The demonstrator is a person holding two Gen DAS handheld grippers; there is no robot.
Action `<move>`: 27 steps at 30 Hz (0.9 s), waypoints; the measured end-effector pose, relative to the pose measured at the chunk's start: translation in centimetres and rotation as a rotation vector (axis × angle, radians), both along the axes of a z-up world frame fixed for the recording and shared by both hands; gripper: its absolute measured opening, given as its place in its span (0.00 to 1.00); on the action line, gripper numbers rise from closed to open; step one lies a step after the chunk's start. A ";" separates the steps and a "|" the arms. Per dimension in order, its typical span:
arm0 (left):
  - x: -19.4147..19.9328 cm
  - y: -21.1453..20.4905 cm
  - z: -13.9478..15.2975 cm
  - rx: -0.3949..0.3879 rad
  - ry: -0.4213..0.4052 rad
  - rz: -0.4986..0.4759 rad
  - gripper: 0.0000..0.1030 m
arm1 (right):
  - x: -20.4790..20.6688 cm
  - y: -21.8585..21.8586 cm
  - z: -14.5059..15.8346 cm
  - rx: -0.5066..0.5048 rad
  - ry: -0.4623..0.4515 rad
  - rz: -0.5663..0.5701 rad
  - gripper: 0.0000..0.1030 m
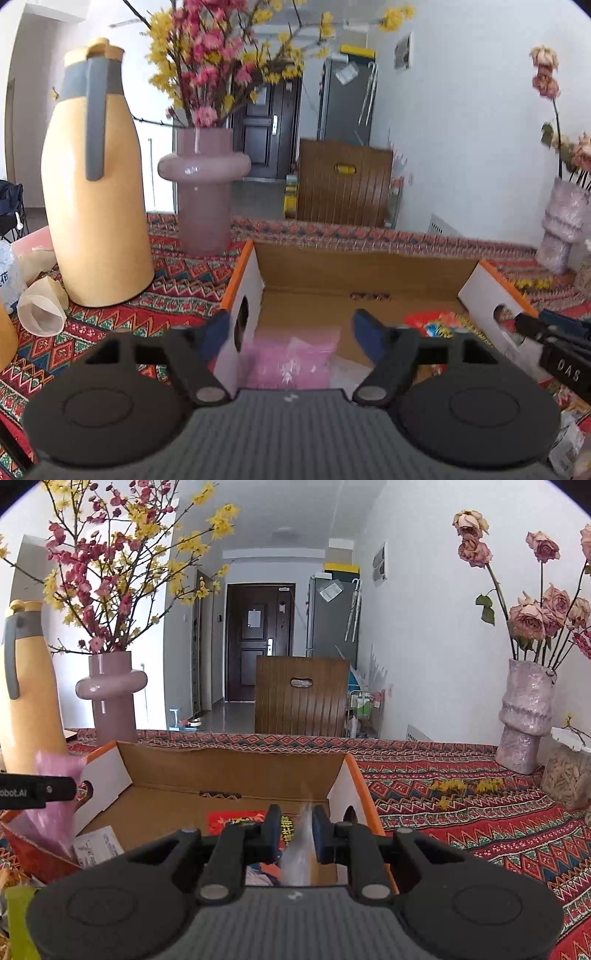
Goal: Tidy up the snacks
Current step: 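Carry both packets over the cardboard box and open both grippers inside, then withdraw both grippers from the box back over the snack pile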
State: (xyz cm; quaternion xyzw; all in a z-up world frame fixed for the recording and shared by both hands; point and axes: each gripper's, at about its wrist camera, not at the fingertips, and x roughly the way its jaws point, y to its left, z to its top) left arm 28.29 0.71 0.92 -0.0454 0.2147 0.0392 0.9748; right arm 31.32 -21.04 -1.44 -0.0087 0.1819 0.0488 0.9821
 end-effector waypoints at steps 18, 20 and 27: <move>-1.3 -0.2 0.9 0.009 -0.059 0.018 1.00 | -1.4 -1.5 0.8 0.069 -0.064 -0.031 1.00; -1.9 -0.5 1.8 0.022 -0.064 0.044 1.00 | -1.7 -1.7 1.1 0.077 -0.083 -0.034 1.00; -6.0 0.1 5.1 -0.013 -0.113 0.021 1.00 | -4.8 -2.5 3.5 0.093 -0.131 -0.032 1.00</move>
